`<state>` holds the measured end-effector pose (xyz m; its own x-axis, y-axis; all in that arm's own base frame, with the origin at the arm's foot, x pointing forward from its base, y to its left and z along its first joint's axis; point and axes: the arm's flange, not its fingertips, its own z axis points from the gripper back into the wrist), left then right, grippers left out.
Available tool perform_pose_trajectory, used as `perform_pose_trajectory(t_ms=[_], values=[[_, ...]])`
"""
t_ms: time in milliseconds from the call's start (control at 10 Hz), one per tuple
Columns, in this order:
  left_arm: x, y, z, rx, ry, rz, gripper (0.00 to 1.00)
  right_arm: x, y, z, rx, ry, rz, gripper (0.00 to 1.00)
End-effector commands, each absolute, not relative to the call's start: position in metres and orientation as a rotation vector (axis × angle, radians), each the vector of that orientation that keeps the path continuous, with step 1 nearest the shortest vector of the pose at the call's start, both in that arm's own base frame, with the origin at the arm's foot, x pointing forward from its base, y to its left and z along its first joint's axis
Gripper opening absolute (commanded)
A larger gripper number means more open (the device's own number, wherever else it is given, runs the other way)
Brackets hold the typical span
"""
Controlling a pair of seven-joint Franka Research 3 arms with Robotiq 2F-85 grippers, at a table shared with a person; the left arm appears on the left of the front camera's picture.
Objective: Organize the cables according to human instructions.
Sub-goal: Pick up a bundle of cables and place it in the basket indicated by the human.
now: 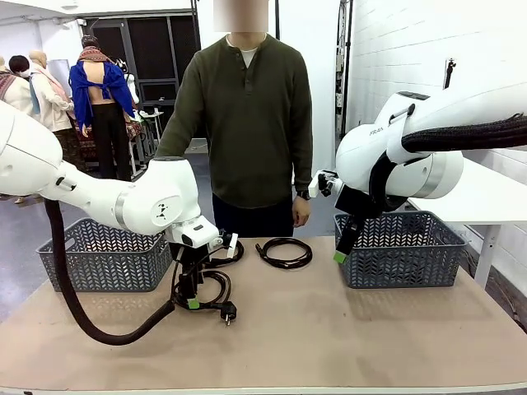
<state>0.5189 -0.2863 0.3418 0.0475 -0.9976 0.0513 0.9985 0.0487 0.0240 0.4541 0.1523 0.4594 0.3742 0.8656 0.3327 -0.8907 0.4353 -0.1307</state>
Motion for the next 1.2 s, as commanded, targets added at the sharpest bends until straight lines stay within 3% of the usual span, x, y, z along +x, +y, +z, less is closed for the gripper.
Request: perform_pose_trajectory(t_ms=[0, 900, 1000, 1100], values=[[0.523, -0.289, 0.337, 0.008, -0.038, -1.482, 1.0, 0.454, 0.152, 0.459, 0.071, -0.379, 1.122, 1.0], [0.533, -0.288, 0.312, -0.014, 0.015, -1.487, 1.0, 0.454, 0.152, 0.459, 0.071, -0.379, 1.122, 1.0], [0.533, -0.288, 0.311, -0.011, 0.017, -1.491, 0.9, 0.454, 0.152, 0.459, 0.071, -0.379, 1.122, 1.0], [0.534, -0.288, 0.31, -0.014, 0.012, -1.495, 0.73, 0.454, 0.152, 0.459, 0.071, -0.379, 1.122, 1.0]])
